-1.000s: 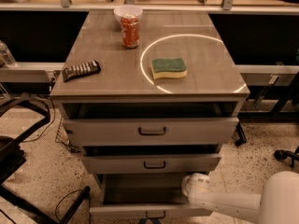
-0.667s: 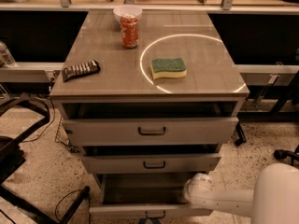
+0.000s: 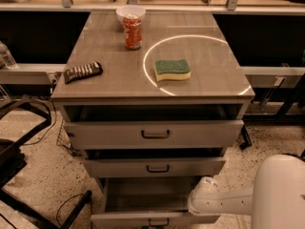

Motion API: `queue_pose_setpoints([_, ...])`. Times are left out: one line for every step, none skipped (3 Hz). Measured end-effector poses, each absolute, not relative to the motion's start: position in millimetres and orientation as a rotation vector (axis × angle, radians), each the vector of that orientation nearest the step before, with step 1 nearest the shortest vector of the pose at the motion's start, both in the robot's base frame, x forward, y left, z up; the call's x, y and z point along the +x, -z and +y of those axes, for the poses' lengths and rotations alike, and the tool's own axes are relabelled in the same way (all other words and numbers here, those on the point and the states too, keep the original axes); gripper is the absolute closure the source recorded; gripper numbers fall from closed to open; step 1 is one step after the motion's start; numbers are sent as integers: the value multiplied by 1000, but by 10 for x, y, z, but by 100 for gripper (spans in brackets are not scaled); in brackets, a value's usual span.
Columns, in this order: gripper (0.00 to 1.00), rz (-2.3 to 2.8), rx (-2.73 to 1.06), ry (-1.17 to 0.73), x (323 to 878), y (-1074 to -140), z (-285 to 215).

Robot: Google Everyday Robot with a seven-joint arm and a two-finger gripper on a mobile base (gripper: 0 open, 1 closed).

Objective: Open bottom drawer

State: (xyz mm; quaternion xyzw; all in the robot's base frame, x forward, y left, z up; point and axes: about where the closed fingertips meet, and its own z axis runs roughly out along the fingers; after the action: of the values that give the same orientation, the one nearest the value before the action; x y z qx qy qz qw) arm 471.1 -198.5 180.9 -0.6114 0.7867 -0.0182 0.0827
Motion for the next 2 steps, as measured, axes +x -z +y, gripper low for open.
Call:
queue_pose_setpoints([100, 2406, -1847, -54, 4402, -1880, -1911])
queue_pose_setpoints([100, 2404, -1853, -53, 4422, -1867, -1909])
